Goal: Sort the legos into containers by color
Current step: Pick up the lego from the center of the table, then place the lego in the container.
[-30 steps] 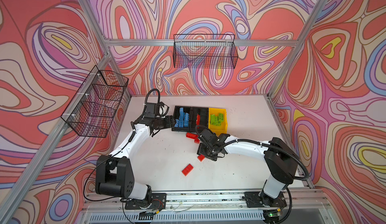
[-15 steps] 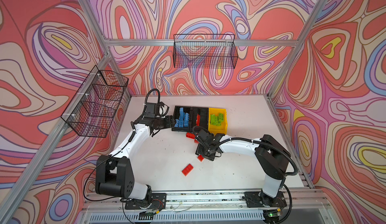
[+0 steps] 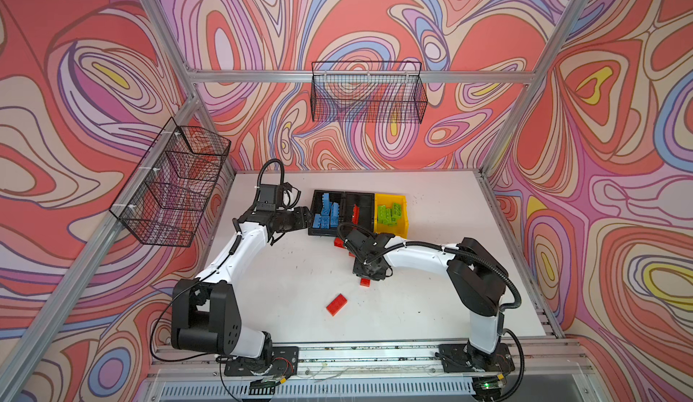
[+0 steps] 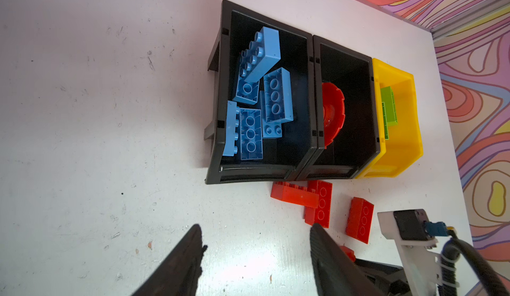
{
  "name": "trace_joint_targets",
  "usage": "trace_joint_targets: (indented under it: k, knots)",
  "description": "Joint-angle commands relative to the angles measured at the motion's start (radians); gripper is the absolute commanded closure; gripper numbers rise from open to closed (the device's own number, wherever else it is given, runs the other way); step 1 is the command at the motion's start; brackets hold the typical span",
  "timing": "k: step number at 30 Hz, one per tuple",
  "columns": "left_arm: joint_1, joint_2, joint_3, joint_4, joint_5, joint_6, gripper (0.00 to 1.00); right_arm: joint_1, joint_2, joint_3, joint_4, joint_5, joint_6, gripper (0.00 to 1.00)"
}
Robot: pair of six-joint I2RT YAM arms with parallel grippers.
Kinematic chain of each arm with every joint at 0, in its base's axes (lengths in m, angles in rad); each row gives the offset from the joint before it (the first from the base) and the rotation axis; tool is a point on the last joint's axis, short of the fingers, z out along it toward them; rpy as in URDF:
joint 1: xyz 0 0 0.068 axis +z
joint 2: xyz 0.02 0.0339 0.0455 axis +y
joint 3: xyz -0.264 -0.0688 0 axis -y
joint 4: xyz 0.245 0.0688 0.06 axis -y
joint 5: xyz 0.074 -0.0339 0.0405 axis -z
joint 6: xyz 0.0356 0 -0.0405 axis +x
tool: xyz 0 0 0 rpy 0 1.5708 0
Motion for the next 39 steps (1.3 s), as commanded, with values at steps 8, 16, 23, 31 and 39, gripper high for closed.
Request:
trace_joint_targets:
  k: [8,16,23,31,39]
  knots:
    - [0.006,-0.004,0.001,-0.006,-0.006,0.015,0.36,-0.046,-0.022,0.195,-0.044,0.149,-0.235,0.74]
    - [0.006,-0.019,0.005,-0.023,0.012,0.03,0.36,-0.235,0.166,0.592,-0.125,0.147,-0.524,0.72]
    - [0.006,-0.027,0.0,-0.014,0.026,0.026,0.36,-0.275,0.354,0.815,-0.207,0.138,-0.606,0.71]
    - [0.006,-0.027,-0.005,-0.006,0.031,0.023,0.37,-0.29,0.359,0.792,-0.126,0.123,-0.59,0.68]
    - [0.006,-0.024,-0.005,-0.008,0.022,0.026,0.37,-0.29,0.329,0.738,-0.073,0.136,-0.607,0.5]
